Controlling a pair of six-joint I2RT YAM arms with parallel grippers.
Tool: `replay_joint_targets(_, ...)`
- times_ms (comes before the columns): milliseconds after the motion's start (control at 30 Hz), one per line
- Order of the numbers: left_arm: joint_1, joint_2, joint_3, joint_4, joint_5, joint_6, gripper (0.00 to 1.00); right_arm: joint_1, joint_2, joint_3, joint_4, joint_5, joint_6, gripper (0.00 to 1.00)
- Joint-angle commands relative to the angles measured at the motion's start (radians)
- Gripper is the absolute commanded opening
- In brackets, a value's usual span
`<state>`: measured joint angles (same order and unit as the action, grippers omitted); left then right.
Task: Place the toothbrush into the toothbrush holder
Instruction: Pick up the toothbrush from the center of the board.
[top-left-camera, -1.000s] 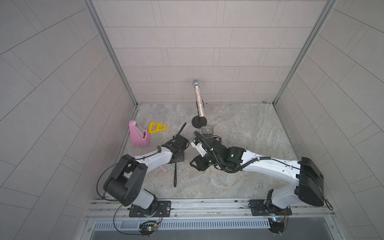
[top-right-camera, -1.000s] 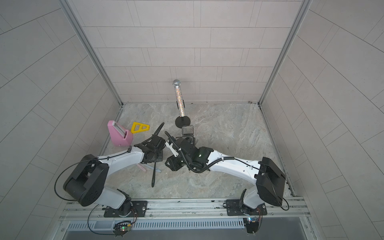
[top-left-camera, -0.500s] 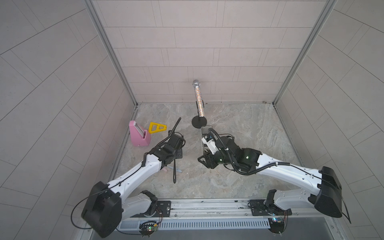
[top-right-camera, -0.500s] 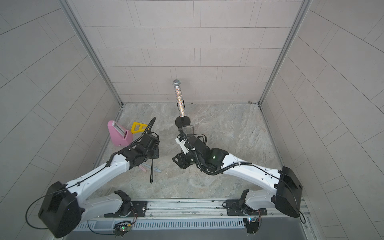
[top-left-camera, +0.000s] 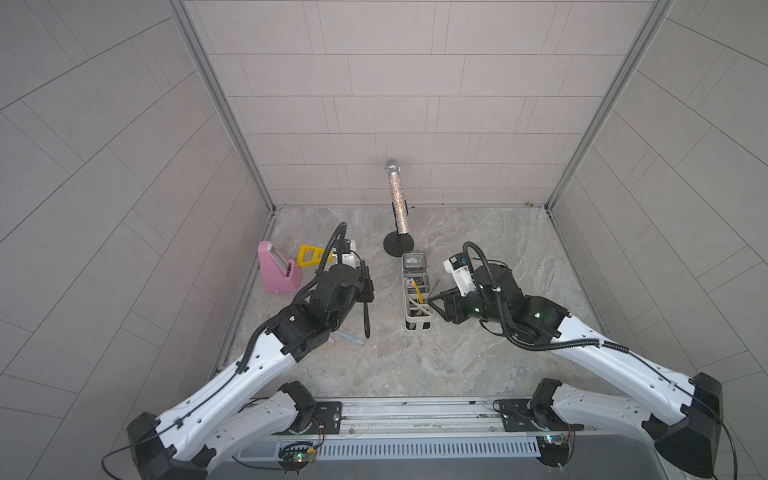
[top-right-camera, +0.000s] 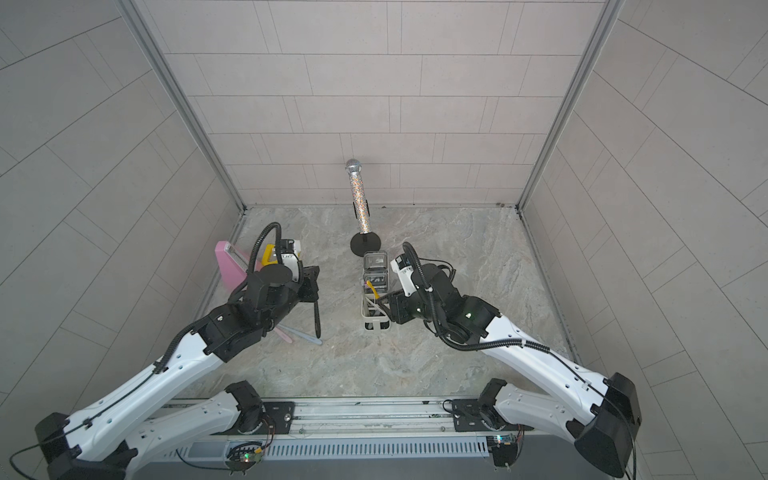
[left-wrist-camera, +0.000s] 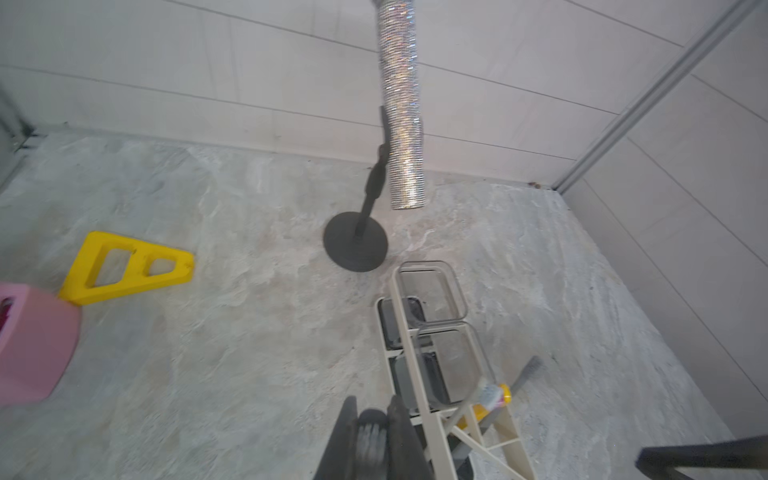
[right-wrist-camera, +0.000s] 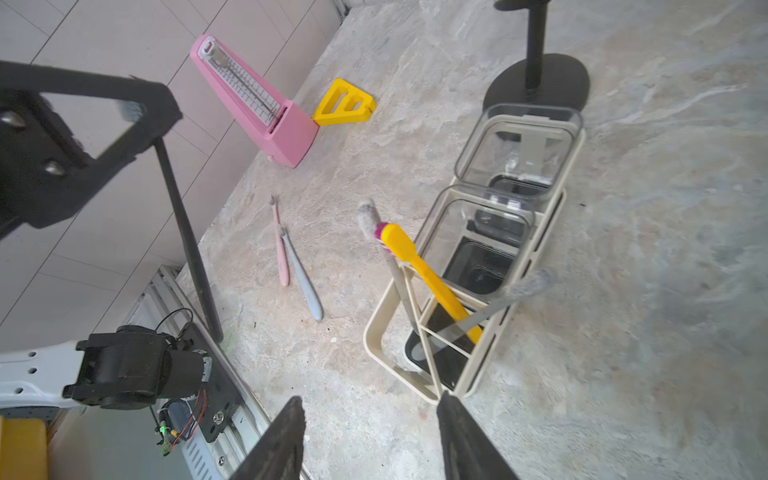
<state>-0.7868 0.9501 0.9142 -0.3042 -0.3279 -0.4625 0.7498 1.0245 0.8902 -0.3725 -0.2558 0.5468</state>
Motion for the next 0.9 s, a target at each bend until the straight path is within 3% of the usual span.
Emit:
replay_joint_targets(0, -0.108, 0.069, 0.059, 0.214, -0.103, 0.119, 0.06, -0.025, -0.053, -0.016, -0.051, -0.014, -0.017, 0.54)
replay_joint_targets(133, -0.207, 0.166, 0.073, 0.405, -0.2, 0.208, 0.05, -0.056, -0.096, -0.037, -0.084, -0.018, -0.031, 0.55)
replay_joint_targets(333, -0.281, 0.245, 0.031, 0.722, -0.273, 0.302, 0.04, -0.095, -0.124, -0.069, -0.092, -0.035, -0.038, 0.55)
replay_joint_targets(867, -0.35, 0.431, -0.03, 1.076, -0.375, 0.407, 0.04, -0.157, -0.135, -0.112, -0.072, -0.068, -0.051, 0.55)
